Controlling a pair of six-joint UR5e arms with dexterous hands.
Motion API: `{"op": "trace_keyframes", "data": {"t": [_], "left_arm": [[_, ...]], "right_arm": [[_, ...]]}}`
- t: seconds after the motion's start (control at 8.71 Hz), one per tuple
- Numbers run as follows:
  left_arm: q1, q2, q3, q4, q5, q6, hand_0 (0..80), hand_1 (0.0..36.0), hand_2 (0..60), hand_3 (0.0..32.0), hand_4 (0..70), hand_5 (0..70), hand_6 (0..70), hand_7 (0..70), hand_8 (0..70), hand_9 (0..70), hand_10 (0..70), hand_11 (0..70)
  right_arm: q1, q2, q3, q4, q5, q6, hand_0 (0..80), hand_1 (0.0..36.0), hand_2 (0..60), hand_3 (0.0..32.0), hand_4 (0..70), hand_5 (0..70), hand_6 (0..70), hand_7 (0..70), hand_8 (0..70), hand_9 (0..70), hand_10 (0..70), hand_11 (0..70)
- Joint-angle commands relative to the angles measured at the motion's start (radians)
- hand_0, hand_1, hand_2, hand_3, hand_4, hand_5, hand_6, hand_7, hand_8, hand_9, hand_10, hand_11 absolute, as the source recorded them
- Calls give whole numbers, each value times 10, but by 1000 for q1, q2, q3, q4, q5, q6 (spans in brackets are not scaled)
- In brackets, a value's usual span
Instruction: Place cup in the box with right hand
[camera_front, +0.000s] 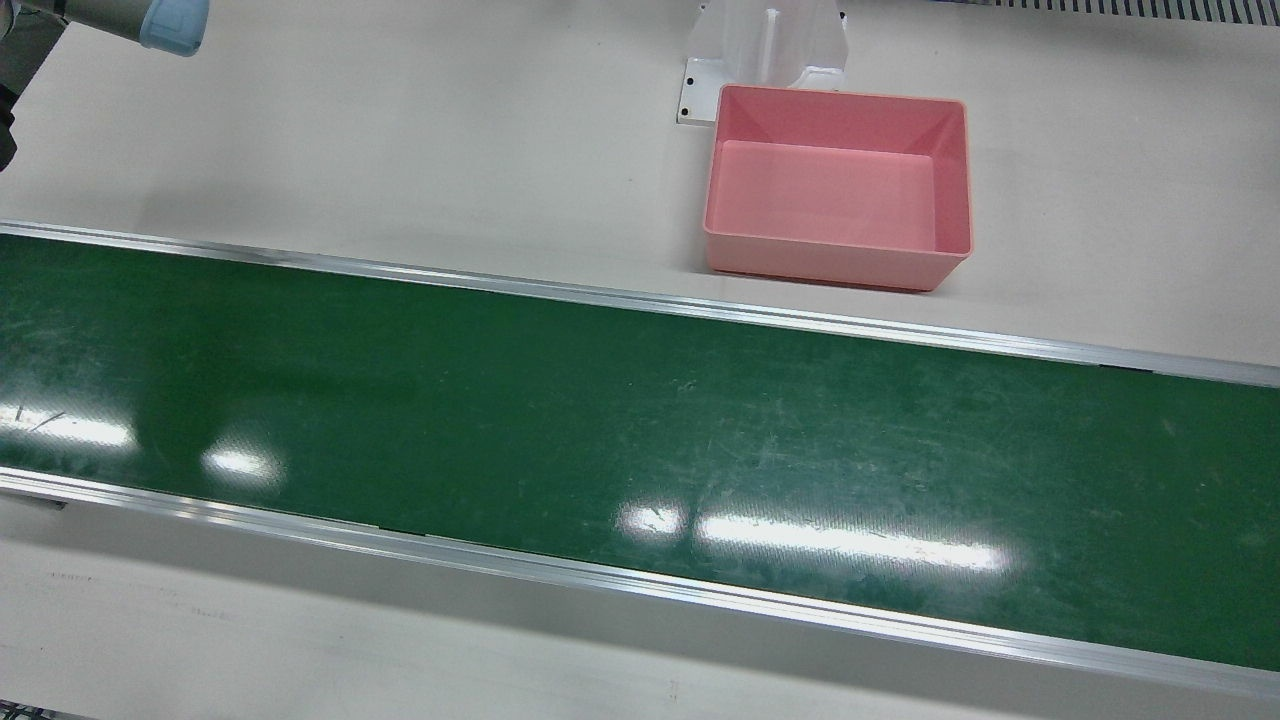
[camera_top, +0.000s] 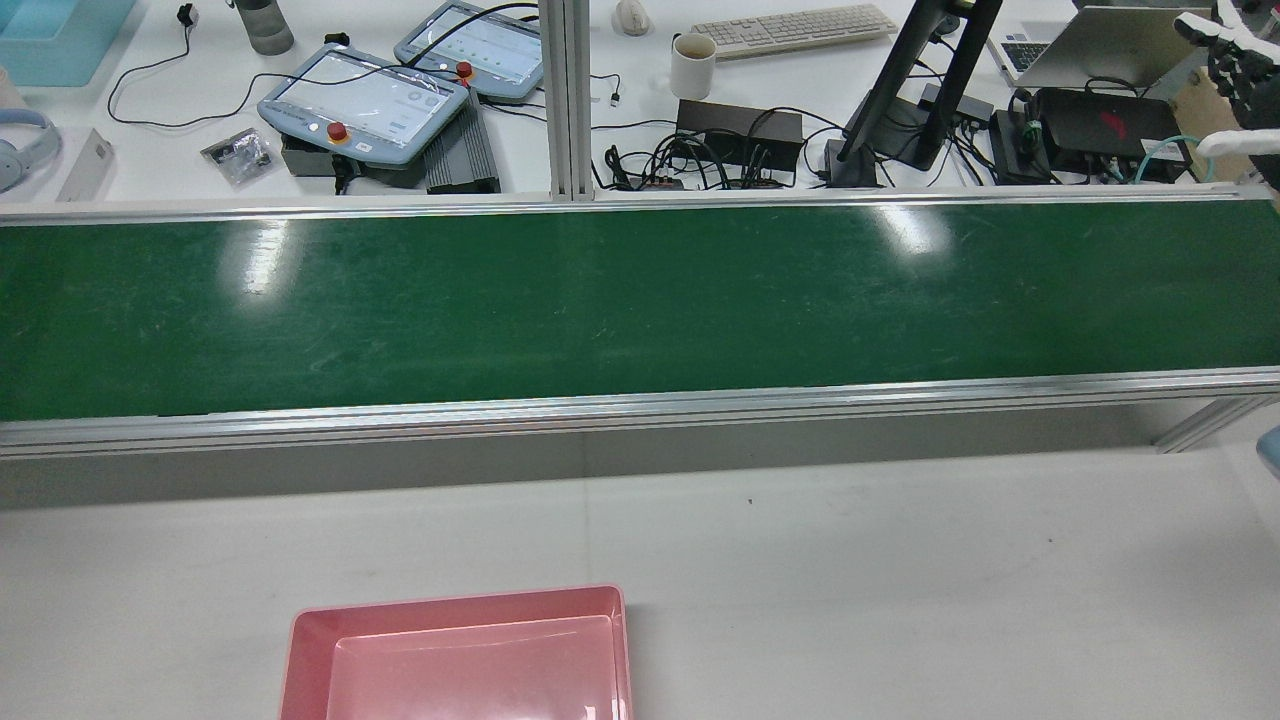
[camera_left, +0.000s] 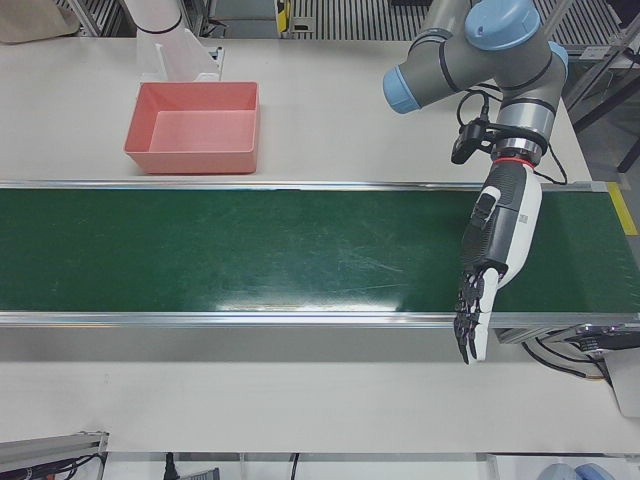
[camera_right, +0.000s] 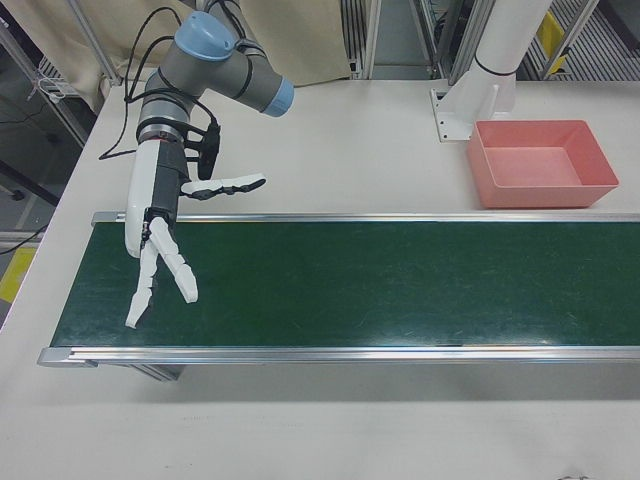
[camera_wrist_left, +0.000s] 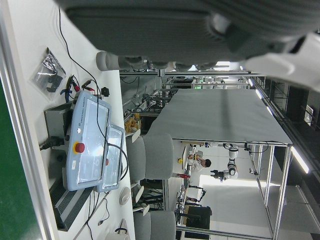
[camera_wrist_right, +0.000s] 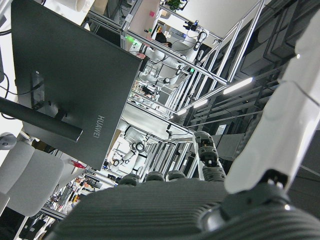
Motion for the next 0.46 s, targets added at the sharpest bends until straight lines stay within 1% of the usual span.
{"op": "trace_keyframes", "data": {"t": [0.0, 0.11, 0.34], "left_arm": [[1, 0, 0, 0, 0, 0, 0, 0, 0, 0, 0, 0, 0, 0, 0, 0, 0, 0], [0, 0, 0, 0, 0, 0, 0, 0, 0, 0, 0, 0, 0, 0, 0, 0, 0, 0], [0, 0, 0, 0, 0, 0, 0, 0, 0, 0, 0, 0, 0, 0, 0, 0, 0, 0]], "right_arm": [[-27, -35, 16, -21, 20, -8, 462, 112, 0, 0, 0, 25, 0, 0, 0, 0, 0, 0], [-43, -33, 10, -24, 35, 37, 459, 115, 14, 0, 0, 25, 0, 0, 0, 0, 0, 0], [-114, -26, -16, -53, 117, 132, 458, 125, 49, 0, 0, 26, 0, 0, 0, 0, 0, 0]]}}
